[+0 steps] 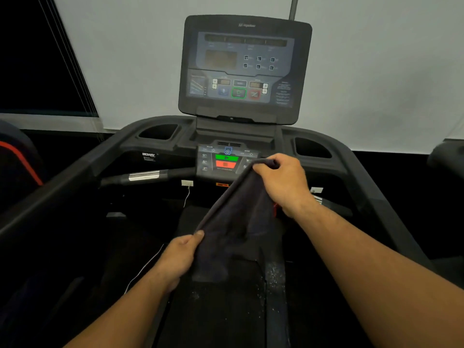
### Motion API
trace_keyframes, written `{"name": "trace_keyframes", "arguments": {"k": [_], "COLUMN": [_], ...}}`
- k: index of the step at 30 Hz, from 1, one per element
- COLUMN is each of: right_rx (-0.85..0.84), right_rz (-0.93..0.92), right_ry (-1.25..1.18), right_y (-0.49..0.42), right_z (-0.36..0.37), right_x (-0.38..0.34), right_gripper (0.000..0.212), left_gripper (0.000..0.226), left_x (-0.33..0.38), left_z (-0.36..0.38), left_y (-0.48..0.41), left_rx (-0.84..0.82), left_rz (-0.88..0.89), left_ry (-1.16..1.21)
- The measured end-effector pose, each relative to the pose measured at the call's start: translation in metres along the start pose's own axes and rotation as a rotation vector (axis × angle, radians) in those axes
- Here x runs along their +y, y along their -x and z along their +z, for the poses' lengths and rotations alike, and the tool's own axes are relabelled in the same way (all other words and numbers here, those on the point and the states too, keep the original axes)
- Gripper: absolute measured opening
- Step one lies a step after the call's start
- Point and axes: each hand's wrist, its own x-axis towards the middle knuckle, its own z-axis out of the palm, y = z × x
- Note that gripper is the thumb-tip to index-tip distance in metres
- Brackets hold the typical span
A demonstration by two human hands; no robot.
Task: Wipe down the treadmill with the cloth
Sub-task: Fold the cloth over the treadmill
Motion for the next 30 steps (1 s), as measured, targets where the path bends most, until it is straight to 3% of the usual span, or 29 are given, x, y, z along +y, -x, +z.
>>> {"name": "trace_keyframes", "arguments": {"k": [3,6,10,16,25,28,30], "right_rx": [0.003,-0.065,-0.205,-0.382,-0.346,-0.457,-0.569], "right_rz": [0.171,0.308,0.368,0.254,-0.113,-0.196,-0.120], "right_ry": [0.056,0.021,-0.046,-0.203,0.173,0.274,0.185], "right_y": [-0.009,-0.010,-0.007,-0.004,-0.016,-0.010,-0.004], "right_z": [-0.004,0.006,0.018,0.023,0.038,0.036,0.034], "right_x": [0.019,0.038,0.049,0.031,0.011,-0.002,-0.006], "right_gripper": [0.012,0.015,0.012,0.011,0.021,0.020,0.028], "left_gripper": [0.034,0.031,0.017,0.024,0.023,0.022,0.030], "left_x": [0.017,0.038,0.060,0.092,0.127,0.132,0.132], "left_z": [-0.001,0.004,0.017,0.036,0.031,0.030,0.028], "left_y": [-0.003,-0.002,-0.012,-0.035,-0.051,-0.057,-0.059], "left_rx": [-0.006,-0.127,-0.180,-0.196,-0.154,-0.168,-0.200], "left_rz": [-0.074,-0.166,-0.092,0.037,0.208,0.190,0.144], "left_ry": [0.012,0.021,0.146,0.273,0.278,0.286,0.325]}}
